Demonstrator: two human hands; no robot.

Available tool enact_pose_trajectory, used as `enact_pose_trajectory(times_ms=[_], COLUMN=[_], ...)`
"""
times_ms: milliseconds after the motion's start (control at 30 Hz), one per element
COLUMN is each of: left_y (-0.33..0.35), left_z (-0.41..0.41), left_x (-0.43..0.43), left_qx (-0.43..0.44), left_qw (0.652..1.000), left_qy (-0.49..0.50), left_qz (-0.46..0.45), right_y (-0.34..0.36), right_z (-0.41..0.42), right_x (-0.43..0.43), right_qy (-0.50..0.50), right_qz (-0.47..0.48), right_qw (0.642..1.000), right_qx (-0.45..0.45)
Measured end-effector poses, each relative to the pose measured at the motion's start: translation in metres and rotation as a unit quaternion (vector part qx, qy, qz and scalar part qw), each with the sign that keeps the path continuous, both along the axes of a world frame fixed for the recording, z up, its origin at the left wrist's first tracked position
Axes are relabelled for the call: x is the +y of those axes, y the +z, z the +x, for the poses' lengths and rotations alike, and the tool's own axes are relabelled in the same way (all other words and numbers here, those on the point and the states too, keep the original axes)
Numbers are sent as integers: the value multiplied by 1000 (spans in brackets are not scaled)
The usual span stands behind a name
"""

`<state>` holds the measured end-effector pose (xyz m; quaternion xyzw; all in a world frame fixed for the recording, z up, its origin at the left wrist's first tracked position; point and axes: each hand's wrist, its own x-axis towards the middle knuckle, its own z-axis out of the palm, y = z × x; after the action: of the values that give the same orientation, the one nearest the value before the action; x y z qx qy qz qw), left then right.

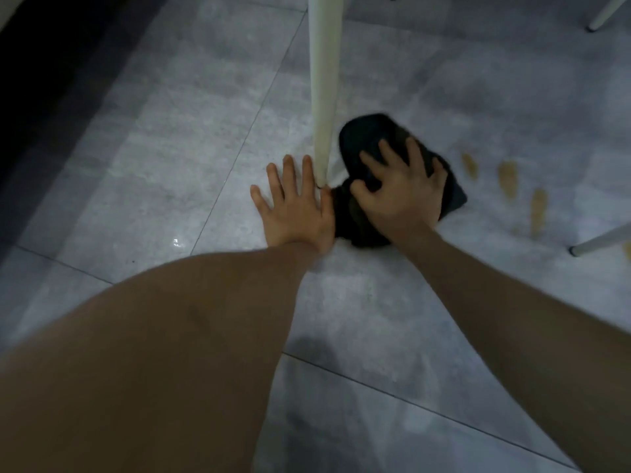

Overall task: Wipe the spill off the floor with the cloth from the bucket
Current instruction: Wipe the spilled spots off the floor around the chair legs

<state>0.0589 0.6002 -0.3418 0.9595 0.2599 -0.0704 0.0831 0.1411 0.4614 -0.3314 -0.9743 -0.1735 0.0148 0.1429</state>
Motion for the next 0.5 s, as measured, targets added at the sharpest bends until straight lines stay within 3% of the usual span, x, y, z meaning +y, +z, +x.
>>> enact_pose_trajectory(times_ms=[167, 333, 433, 500], left_y=[3, 2, 3, 3], left_z=[1, -1, -11, -15], left_x=[1, -2, -12, -20], left_qx=[-24, -145, -237, -254], left_qw=[1000, 989, 968, 960], left_qy=[-3, 15, -30, -92], left_qz=[-9, 3, 79, 76], right_y=[-2, 2, 4, 2], right_z=[-31, -10, -38, -64], right_x=[-57, -38, -53, -77], right_qy=[17, -52, -11, 0], right_qz=[-10, -23, -14, -10], right_qw=[1000, 998, 1000, 1000], right_qx=[-15, 23, 23, 13])
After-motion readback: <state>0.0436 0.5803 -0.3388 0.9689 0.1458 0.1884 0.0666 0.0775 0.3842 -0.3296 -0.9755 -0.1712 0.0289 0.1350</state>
